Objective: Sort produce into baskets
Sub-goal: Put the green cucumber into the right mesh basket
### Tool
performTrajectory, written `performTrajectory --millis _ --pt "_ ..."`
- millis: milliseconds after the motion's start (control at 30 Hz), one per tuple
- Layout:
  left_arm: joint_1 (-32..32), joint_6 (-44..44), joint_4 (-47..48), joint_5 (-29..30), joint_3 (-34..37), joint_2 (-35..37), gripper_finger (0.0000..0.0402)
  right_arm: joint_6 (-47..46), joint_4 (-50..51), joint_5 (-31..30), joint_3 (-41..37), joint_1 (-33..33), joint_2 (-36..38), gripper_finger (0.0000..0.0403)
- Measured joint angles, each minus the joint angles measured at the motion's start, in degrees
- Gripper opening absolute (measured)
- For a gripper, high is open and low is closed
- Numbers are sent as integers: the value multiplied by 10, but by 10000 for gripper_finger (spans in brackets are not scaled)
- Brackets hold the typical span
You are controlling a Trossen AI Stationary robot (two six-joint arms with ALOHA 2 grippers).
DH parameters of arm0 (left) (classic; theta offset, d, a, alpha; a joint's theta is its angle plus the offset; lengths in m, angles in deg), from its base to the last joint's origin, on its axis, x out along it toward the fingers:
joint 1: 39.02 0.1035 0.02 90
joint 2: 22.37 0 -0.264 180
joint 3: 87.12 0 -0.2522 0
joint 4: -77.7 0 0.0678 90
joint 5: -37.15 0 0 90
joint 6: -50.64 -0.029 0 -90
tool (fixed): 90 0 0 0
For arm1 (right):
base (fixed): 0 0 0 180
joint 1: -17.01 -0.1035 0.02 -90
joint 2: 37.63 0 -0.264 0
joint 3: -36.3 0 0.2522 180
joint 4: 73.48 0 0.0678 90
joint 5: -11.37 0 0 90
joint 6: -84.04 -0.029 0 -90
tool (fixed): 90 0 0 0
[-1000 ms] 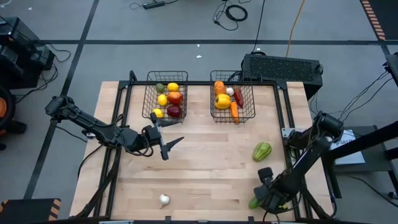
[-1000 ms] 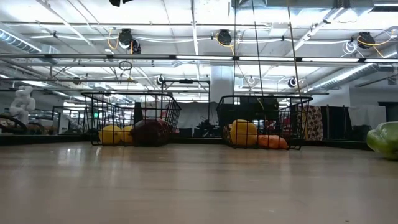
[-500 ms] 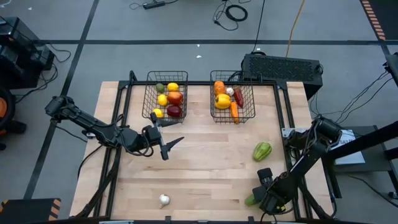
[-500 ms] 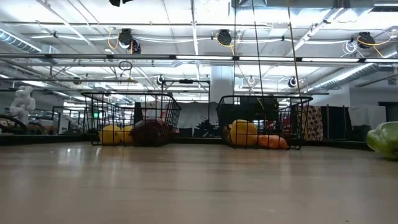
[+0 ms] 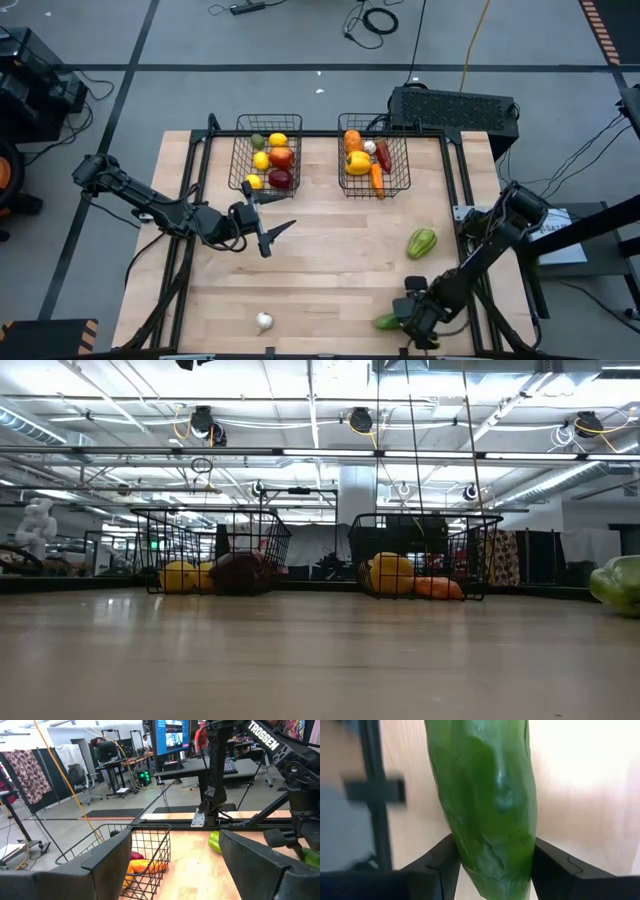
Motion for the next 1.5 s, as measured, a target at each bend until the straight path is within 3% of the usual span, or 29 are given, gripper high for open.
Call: performTrajectory --millis 200,333,633,1000,1200,1500 --pt "0 -11 -1 0 0 0 306 -66 -25 -16 1 83 32 184" --pt "0 -14 -1 0 0 0 306 -69 -25 -63 1 151 64 185" --pt "-1 -14 -1 0 0 0 306 -4 -31 -177 1 334 154 185" --pt "-14 -14 -2 0 0 0 306 117 -51 -219 26 538 257 185" --pt "-14 -14 -8 0 0 0 306 211 -32 -272 36 624 250 185" --pt "-19 -14 -9 0 0 0 306 211 6 -285 36 672 161 185"
